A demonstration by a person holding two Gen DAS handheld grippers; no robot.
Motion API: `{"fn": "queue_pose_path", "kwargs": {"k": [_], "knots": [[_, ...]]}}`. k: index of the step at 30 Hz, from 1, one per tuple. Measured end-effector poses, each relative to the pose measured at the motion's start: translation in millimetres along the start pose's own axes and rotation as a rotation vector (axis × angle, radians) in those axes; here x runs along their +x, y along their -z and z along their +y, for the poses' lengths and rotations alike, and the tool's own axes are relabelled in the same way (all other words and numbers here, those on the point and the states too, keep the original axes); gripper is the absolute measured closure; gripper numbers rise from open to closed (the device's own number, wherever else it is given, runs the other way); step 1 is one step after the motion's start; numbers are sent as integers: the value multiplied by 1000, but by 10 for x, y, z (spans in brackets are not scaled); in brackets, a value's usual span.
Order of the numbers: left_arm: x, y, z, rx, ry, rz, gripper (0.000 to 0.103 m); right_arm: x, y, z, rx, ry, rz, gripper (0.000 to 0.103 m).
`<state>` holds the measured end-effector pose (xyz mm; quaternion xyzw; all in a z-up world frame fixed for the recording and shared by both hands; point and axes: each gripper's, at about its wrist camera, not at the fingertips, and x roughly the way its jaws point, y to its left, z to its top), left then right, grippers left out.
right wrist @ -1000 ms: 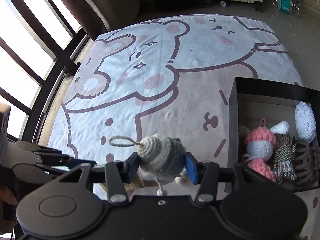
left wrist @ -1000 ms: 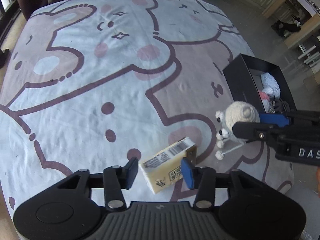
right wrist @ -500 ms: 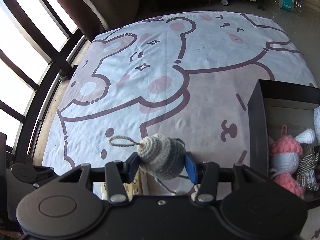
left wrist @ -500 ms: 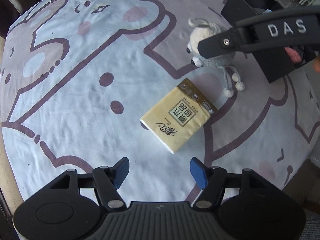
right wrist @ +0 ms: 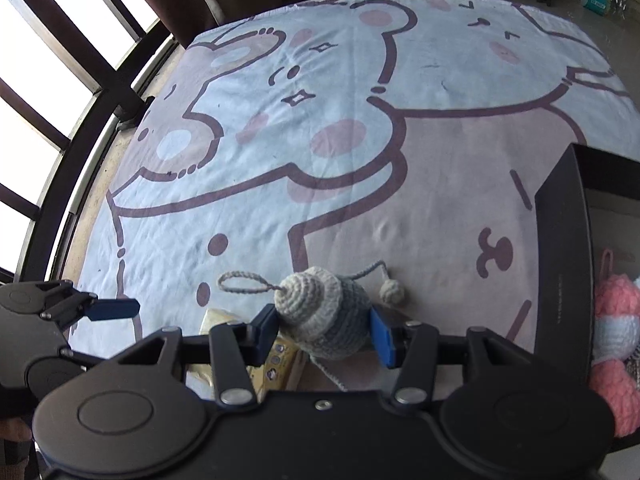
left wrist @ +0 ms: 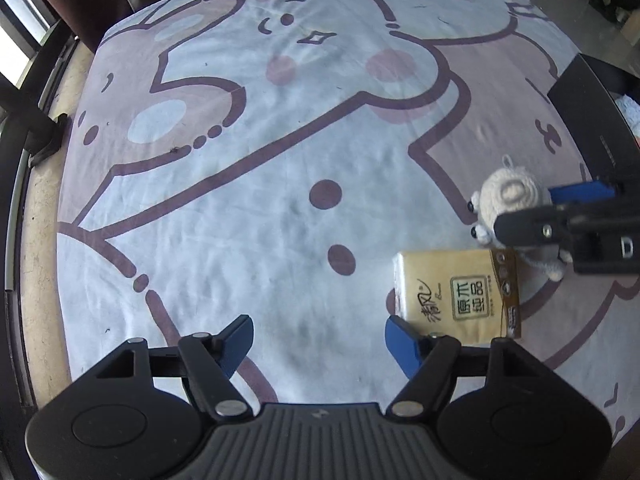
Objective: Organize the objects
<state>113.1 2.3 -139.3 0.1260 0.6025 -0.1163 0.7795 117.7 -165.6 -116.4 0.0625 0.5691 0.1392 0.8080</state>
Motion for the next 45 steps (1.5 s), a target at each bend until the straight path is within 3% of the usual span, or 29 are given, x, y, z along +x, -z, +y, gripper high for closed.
{"fn": "queue_pose_path", "kwargs": {"k": [11,14,18,23,26,31,37,41,45], "knots": [[14,-139,12,-130,10,-19,30,-36,183,-127,2,-73,122,54],[10,-135,4,-111,-17,8,29,-55,208,-145,-3,-68,126,56],[57,-38,14,-15,-63,103,29,-139,147,-194,37,-53,47,60],[50,92,124,-50,97,155,29,-121,80,-153,41,-31,-3,61],[30,88,89,-40,137,147,29,-91,50,-129,42,-22,-17,60],[60,29,53,-63,102,117,28,-61,50,-129,32,-20,-13,59],[69,-41,121,-141,48,57,28,-13,86,-180,37,-43,6,50],[93,-60,196,-201,61,39,28,22,57,-150,30,-53,15,50],[95,-81,162,-198,57,36,27,103,61,-121,27,-57,51,49]]}}
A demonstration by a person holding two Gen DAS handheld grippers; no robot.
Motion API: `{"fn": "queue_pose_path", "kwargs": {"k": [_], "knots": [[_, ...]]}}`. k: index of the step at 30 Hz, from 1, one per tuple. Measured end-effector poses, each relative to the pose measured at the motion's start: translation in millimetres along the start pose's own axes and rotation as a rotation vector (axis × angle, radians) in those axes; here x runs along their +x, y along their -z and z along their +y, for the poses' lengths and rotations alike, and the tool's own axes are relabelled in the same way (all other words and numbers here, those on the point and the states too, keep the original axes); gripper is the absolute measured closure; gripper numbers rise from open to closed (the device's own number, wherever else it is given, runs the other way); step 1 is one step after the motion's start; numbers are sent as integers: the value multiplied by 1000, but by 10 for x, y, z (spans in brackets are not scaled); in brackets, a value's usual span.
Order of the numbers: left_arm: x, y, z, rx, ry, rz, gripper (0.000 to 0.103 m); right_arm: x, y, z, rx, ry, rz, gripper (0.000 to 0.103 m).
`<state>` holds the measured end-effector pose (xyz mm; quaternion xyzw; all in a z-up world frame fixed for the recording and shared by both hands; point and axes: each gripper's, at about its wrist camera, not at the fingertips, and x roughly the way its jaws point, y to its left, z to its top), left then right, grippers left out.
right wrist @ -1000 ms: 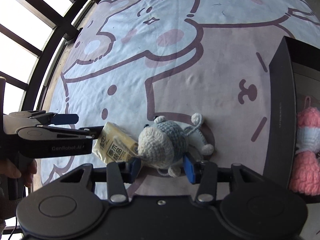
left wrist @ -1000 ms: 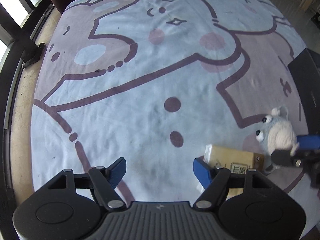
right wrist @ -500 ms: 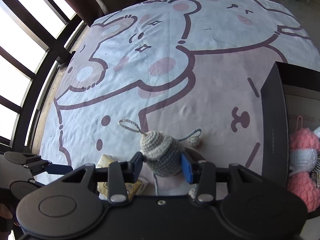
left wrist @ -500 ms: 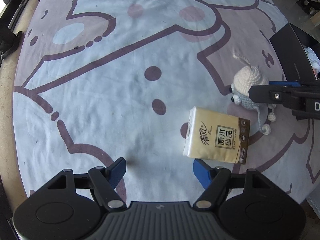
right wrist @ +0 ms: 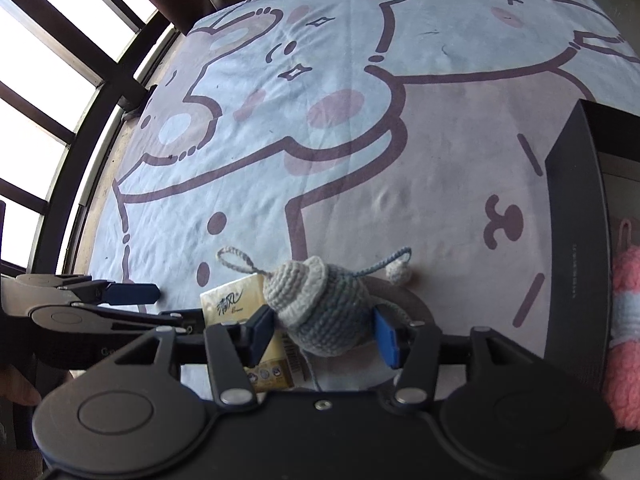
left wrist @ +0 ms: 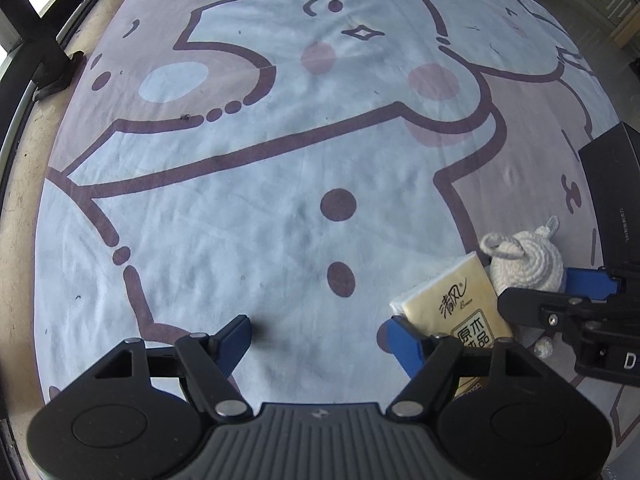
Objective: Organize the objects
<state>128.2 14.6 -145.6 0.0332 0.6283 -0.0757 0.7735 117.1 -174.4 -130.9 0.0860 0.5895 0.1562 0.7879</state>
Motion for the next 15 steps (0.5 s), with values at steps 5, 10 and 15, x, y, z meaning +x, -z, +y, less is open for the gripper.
{"fn": "queue_pose_path", "kwargs": {"k": [5,10,15], "knots": [[-21,-23,-2,-30,14,-17,27,-21,5,22,-33,-1,24,51],[-13,-50,-36,-39,16,-26,27,-56,82,-66,-19,-11,67,51],[-29,-93,-123,-22,-1,-44,27,-85,122,-78,-3,-62,97,51]]}}
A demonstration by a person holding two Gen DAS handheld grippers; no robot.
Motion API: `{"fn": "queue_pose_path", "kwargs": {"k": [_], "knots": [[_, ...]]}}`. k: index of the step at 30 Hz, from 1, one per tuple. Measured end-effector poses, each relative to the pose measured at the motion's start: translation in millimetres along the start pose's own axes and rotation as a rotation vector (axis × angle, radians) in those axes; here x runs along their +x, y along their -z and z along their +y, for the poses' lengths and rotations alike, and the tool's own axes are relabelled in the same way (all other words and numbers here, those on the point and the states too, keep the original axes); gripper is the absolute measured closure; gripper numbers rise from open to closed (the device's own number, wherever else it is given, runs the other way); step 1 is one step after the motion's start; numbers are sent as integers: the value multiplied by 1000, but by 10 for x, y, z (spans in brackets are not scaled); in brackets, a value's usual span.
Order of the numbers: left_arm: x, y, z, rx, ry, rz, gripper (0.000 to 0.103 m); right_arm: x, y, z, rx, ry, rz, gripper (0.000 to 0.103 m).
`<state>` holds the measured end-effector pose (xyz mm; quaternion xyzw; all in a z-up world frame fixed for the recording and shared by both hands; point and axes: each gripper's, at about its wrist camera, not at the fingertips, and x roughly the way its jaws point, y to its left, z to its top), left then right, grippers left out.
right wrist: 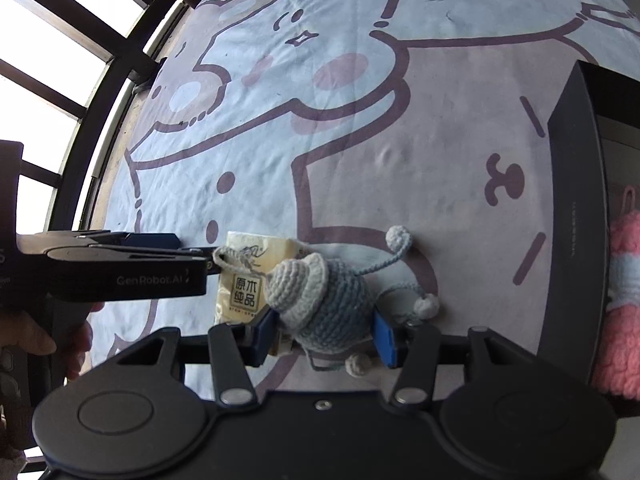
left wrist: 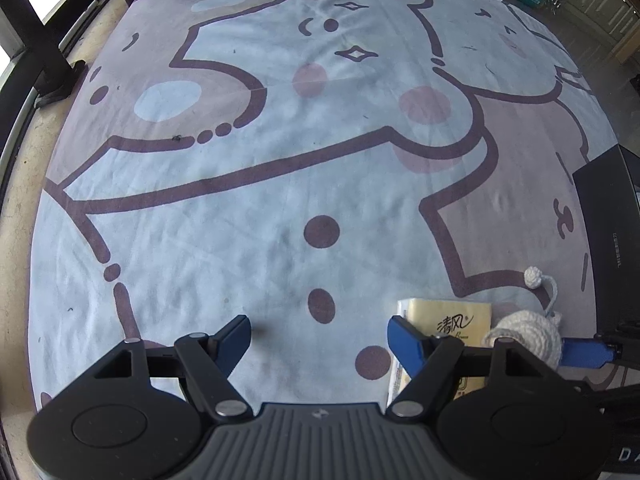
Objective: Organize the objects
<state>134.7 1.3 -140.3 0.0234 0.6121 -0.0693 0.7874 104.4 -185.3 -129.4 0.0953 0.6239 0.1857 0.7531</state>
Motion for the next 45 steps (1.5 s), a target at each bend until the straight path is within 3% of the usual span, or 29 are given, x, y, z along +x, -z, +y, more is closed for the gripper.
{"fn": "queue_pose_path", "kwargs": {"k": [3,7,13,17,24,33,36,40,45], "knots": [[-33,2,-12,3,-6,-6,27,-30,23,15,-9,-10,5,51],[-105,-17,-67,14,-7,-8,27,-207,20,-66,23,4,-57,51],[-196,23,-131,-36,77,26,27,-482,54,-253,103,19,-162,51],[-292,22,-288,30,17,-6,27,-543,84,-310,109,35,-172,51],[-302,51,-573,115,83,16,27,-622,82,-320,108,28,-201,51],[-101,129,-784,172,80,90,28,-643,86,-367,111,37,-206,51],[-47,132,-835,174,89,110,35,-636,84,-385,115,38,-205,51],[10,137,-870,201,47,134,49,-627,83,-393,109,44,-198,51],[2,138,-805,186,60,127,51,-623,94,-421,108,49,-193,51]]}}
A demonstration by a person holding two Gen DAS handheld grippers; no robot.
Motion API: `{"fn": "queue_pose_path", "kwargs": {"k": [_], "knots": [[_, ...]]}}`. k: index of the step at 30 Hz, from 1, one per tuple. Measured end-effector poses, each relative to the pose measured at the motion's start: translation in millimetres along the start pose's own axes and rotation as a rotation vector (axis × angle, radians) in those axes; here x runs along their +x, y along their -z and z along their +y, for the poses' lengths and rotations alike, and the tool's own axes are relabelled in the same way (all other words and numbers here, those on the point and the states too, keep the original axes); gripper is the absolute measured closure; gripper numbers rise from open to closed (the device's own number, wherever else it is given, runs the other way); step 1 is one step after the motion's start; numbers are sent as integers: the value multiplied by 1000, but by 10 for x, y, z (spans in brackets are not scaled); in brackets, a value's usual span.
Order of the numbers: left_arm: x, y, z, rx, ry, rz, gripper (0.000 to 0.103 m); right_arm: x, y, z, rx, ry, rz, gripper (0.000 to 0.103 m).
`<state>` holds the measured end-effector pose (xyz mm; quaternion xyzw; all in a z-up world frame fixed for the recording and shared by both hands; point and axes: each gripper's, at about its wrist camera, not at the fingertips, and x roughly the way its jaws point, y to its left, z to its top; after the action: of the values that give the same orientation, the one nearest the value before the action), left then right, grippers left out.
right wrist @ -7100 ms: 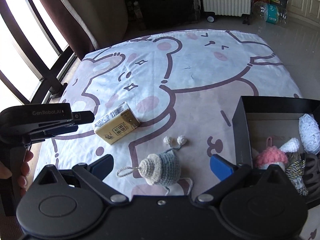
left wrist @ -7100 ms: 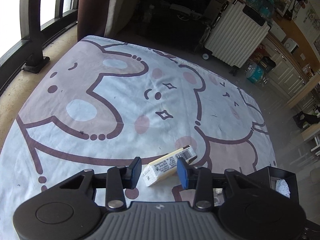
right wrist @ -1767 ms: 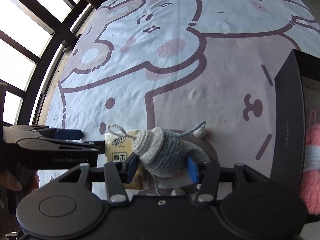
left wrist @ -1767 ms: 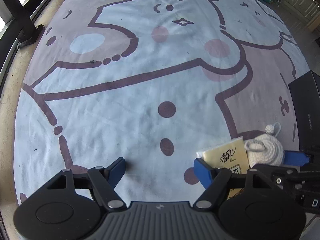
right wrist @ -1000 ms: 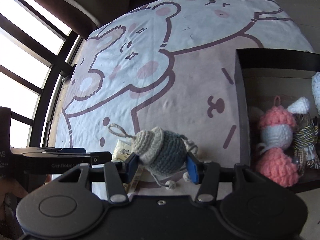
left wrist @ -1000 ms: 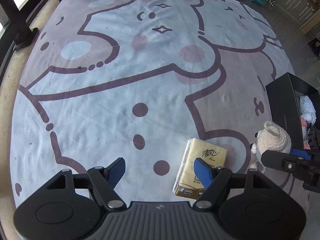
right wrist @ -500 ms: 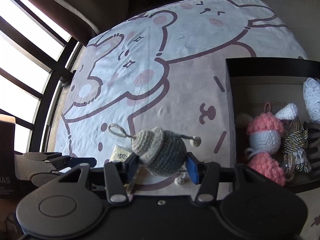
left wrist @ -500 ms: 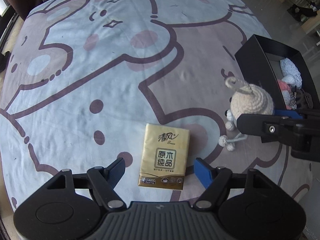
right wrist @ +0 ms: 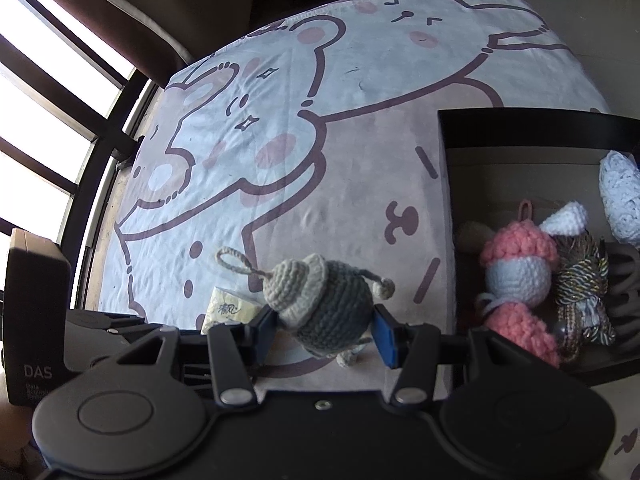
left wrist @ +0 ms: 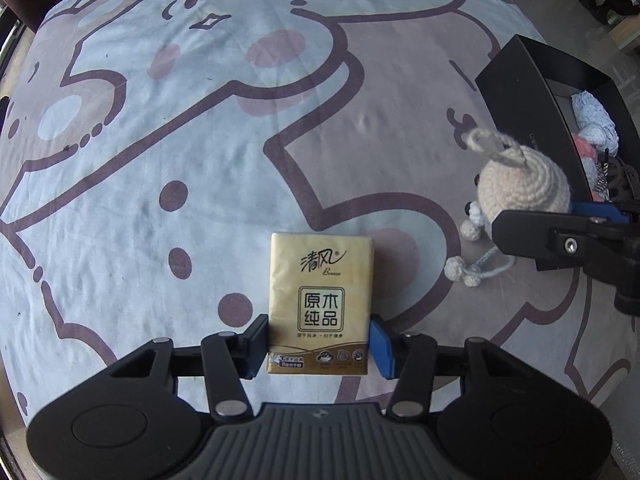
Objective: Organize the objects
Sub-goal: 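Carry the tissue pack and grey mouse with both tools over the black box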
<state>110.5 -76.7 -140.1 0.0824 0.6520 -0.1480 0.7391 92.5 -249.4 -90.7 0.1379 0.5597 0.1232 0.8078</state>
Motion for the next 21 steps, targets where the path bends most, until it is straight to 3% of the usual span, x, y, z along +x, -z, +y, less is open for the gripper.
{"fn": "queue_pose_path", "kwargs": {"k": [9,21], "knots": [[-292,-23,94,-50,34,-106,51,-84,-22,34,-2,-10,-27,51],[-727,-90,181,-109,75,-231,51,-431,-103,102,-2,-20,-127,51]]}}
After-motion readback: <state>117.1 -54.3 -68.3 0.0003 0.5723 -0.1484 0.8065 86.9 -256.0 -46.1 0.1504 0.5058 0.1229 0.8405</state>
